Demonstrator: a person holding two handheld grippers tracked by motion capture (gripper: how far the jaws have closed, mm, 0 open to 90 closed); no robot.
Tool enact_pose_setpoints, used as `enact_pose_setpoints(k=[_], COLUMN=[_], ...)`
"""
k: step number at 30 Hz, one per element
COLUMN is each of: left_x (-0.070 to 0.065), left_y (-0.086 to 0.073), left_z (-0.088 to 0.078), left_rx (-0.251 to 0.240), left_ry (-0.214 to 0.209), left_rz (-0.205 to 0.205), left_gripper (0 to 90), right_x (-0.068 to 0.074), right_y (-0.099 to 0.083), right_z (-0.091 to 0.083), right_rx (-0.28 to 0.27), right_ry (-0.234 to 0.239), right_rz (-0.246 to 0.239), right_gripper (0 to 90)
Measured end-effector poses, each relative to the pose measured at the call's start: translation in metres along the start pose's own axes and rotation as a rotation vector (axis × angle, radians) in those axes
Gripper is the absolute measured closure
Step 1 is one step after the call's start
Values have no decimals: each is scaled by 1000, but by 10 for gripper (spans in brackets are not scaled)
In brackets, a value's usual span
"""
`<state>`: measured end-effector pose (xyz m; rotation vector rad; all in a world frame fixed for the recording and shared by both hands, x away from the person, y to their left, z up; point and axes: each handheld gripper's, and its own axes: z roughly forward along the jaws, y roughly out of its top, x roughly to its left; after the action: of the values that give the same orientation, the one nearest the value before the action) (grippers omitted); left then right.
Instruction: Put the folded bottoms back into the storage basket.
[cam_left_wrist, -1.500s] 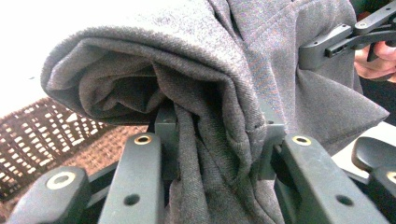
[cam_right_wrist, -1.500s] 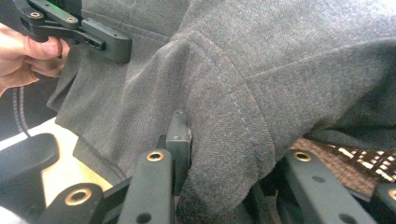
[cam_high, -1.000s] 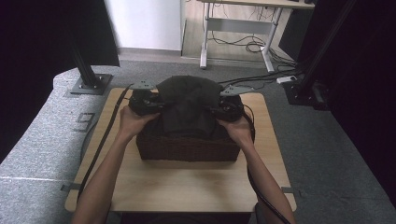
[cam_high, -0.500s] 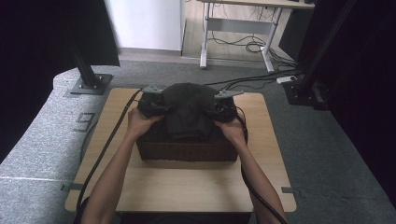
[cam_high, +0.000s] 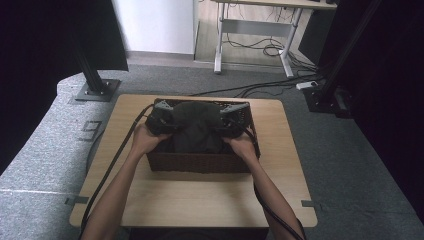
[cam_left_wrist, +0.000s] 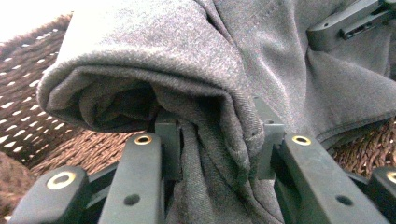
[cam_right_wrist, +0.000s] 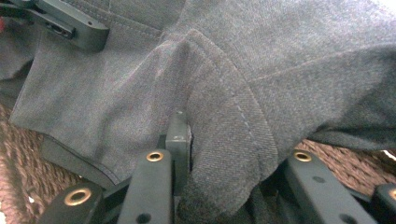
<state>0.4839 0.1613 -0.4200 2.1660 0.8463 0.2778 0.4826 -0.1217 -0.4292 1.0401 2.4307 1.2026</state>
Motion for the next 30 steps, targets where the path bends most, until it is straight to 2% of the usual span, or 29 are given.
enact_pose_setpoints(k=[1, 2, 3, 4, 8, 13, 16, 18, 20, 22, 24, 25, 28, 30], left_x=[-3, -3, -8, -8, -17, -15, -14, -13, -11, -8, -4, -2, 0, -1], left_y=[3, 3, 5, 5, 9, 12, 11, 11, 11, 10, 10, 10, 12, 12], left_z=[7, 7, 17, 17, 35, 35, 35, 35, 35, 33, 28, 23, 13, 9], left_rx=[16, 16, 46, 46, 91, 128, 169, 196, 220, 240, 229, 204, 167, 156], left_ry=[-1, -1, -2, -2, 4, 24, 79, 124, 169, 223, 259, 262, 241, 235], left_rz=[4, 4, 12, 12, 23, 12, 28, 33, 25, 23, 21, 3, -17, -7], left_gripper=[634, 634, 634, 634, 634, 619, 591, 531, 502, 475, 411, 394, 354, 319], right_x=[-1, -1, -4, -4, -11, -14, -15, -15, -19, -22, -25, -26, -28, -29], right_y=[0, 0, -2, -2, -8, -7, -4, -2, -2, -3, -4, -3, -1, 0], right_z=[-2, -2, -5, -5, -10, -7, 1, 7, 12, 14, 12, 9, 0, -6], right_rx=[14, 14, 41, 41, 88, 127, 146, 174, 182, 193, 181, 172, 155, 138], right_ry=[-8, -8, -29, -29, -62, -68, -65, -86, -108, -134, -162, -167, -196, -182], right_rz=[4, 4, -3, -3, 14, 31, 44, 39, 72, 86, 92, 91, 85, 82], right_gripper=[654, 654, 654, 654, 652, 639, 609, 557, 475, 393, 345, 333, 299, 287])
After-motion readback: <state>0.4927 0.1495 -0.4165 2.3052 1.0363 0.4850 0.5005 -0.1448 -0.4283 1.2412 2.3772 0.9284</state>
